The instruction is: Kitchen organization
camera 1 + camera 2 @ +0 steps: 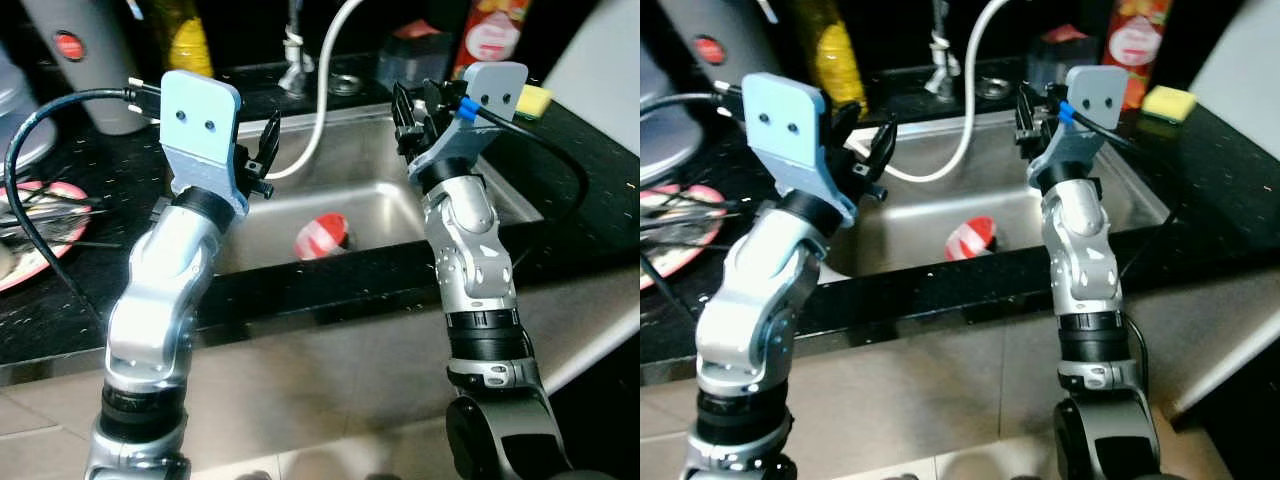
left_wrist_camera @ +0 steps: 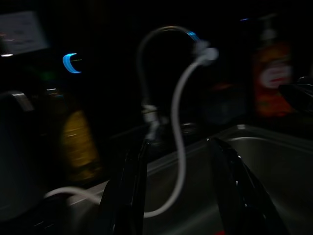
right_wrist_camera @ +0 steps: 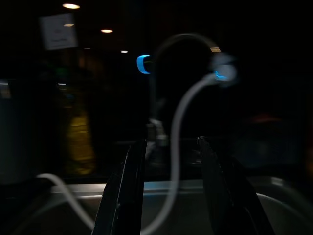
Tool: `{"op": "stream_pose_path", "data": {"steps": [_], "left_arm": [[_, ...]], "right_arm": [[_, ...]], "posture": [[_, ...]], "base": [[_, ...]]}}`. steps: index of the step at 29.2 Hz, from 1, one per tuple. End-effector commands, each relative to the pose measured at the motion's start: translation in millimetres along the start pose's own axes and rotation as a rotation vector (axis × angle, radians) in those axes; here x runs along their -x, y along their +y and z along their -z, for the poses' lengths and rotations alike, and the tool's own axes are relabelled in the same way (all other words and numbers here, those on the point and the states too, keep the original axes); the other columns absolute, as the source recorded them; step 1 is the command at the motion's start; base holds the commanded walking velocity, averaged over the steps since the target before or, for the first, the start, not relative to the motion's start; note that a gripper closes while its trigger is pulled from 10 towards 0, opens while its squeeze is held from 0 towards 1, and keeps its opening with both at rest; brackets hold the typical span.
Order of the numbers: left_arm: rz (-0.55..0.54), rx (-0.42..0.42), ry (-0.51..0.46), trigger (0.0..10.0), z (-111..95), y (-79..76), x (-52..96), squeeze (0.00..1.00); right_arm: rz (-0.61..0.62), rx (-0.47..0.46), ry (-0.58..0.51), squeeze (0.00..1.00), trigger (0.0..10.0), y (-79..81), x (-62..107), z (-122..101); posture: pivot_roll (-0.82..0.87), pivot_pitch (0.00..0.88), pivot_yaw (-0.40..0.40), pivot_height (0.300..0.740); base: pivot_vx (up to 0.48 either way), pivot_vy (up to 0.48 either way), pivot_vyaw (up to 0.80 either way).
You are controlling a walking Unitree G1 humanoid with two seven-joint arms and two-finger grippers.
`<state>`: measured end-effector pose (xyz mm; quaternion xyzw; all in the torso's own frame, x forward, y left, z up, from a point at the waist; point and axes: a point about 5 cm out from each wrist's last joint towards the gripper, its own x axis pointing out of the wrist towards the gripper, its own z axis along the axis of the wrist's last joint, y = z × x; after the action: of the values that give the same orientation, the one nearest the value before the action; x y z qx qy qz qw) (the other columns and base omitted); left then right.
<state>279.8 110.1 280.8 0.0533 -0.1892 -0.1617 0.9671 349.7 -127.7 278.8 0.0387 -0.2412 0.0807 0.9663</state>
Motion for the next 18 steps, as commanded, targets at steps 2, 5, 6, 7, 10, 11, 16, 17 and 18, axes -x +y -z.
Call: {"op": "stream_pose_path", "data": {"steps": [2, 5, 6, 7, 10, 11, 16, 17, 18], "left_arm": [[-0.017, -0.007, 0.016, 10.0, 3.5, 1.4, 1.2, 0.00], [-0.021, -0.010, 0.023, 10.0, 5.1, 1.5, 1.1, 0.00], [-0.021, -0.010, 0.024, 10.0, 5.3, 1.4, 1.0, 0.00], [-0.021, -0.011, 0.025, 10.0, 5.4, 1.3, 1.0, 0.00], [-0.021, -0.012, 0.027, 10.0, 5.8, 1.5, 0.7, 0.00], [-0.021, -0.013, 0.029, 10.0, 6.2, 1.7, 0.5, 0.00], [-0.023, -0.018, 0.033, 10.0, 7.0, 3.1, -1.0, 0.00], [-0.024, -0.019, 0.034, 10.0, 7.2, 3.3, -1.3, 0.00], [-0.025, -0.019, 0.034, 10.0, 7.3, 3.4, -1.5, 0.00]], "right_arm": [[0.001, -0.005, 0.014, 0.00, 10.0, 2.0, -1.1, 1.5], [0.007, -0.004, 0.022, 0.00, 10.0, 1.0, 0.3, 3.5], [0.008, -0.004, 0.023, 0.00, 10.0, 0.9, 0.4, 3.6], [0.009, -0.004, 0.023, 0.00, 10.0, 0.8, 0.4, 3.7], [0.019, -0.004, 0.028, 0.00, 10.0, -0.3, 0.1, 4.5], [0.023, -0.004, 0.030, 0.00, 10.0, -0.9, -0.1, 4.9], [0.036, -0.005, 0.032, 0.00, 10.0, -2.7, -1.5, 5.7], [0.040, -0.004, 0.034, 0.00, 10.0, -3.2, -1.7, 6.1], [0.043, -0.003, 0.036, 0.00, 10.0, -3.6, -1.9, 6.4]], "posture": [[0.03, 0.000, 0.057, 0.740], [0.03, 0.000, 0.060, 0.740], [0.03, 0.000, 0.060, 0.740], [0.03, 0.000, 0.060, 0.740], [0.04, 0.000, 0.064, 0.740], [0.04, 0.000, 0.064, 0.740], [0.04, 0.000, 0.066, 0.740], [0.04, 0.000, 0.065, 0.740], [0.04, 0.000, 0.065, 0.740]], "base": [[0.000, 0.000, 0.80], [0.000, 0.000, 0.80], [0.000, 0.000, 0.80], [0.000, 0.000, 0.80], [0.000, 0.000, 0.80], [0.000, 0.000, 0.80], [0.000, 0.000, 0.80], [0.000, 0.000, 0.80], [0.000, 0.000, 0.80]]}}
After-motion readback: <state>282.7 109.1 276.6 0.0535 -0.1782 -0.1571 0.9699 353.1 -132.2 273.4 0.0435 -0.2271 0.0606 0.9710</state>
